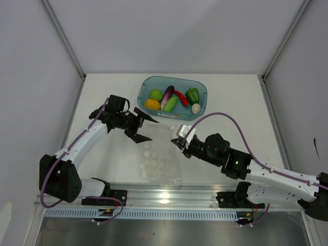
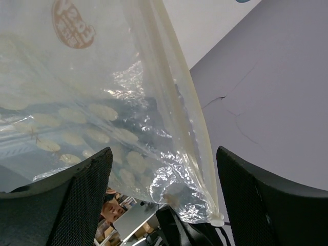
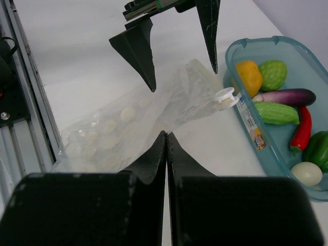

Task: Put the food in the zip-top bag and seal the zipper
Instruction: Pick up the zipper food storage bag at the center of the board.

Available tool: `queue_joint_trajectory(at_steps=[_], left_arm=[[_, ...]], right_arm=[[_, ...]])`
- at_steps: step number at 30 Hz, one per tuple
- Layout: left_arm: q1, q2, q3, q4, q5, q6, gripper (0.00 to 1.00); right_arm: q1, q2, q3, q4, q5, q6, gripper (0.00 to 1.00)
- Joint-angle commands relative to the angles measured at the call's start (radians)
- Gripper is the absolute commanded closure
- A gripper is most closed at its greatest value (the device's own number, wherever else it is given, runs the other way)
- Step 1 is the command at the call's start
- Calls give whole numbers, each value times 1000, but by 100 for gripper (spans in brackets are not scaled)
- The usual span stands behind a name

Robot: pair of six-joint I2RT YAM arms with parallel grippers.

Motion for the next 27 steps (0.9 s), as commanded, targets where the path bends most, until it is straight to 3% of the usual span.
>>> queue_joint_trajectory(at_steps=[1, 4, 6, 7, 11, 13, 18, 19, 22, 25, 27], left_arm=[[9, 12, 51, -20, 2, 28, 16], [11, 6, 21, -4, 6, 28, 24], [11, -5, -17, 29, 12, 22, 42], [11, -15, -27, 50, 22, 16, 59], [11, -19, -55, 62, 40, 25, 90], [11, -20, -56, 67, 51, 39, 99], [18, -66, 17, 13, -44, 161, 99], [19, -77, 27, 6, -72, 192, 99], [19, -130, 100, -37, -241, 318, 99], [19, -153, 154, -108, -352, 442, 99], [19, -163, 192, -148, -435, 519, 100]], right_arm=[[17, 2, 47, 8, 35, -25, 100], [17, 3, 47, 10, 43, -26, 100], [18, 5, 46, 11, 42, -28, 100], [20, 6, 47, 11, 43, -29, 100], [23, 14, 54, 11, 49, -31, 100], [23, 25, 63, 7, 65, -26, 100], [23, 80, 119, -82, 138, 91, 98], [17, 103, 133, -96, 147, 125, 80], [8, 121, 163, -147, 123, 231, 51], [-4, 114, 173, -160, 118, 332, 34], [-18, 97, 195, -182, 92, 371, 28]])
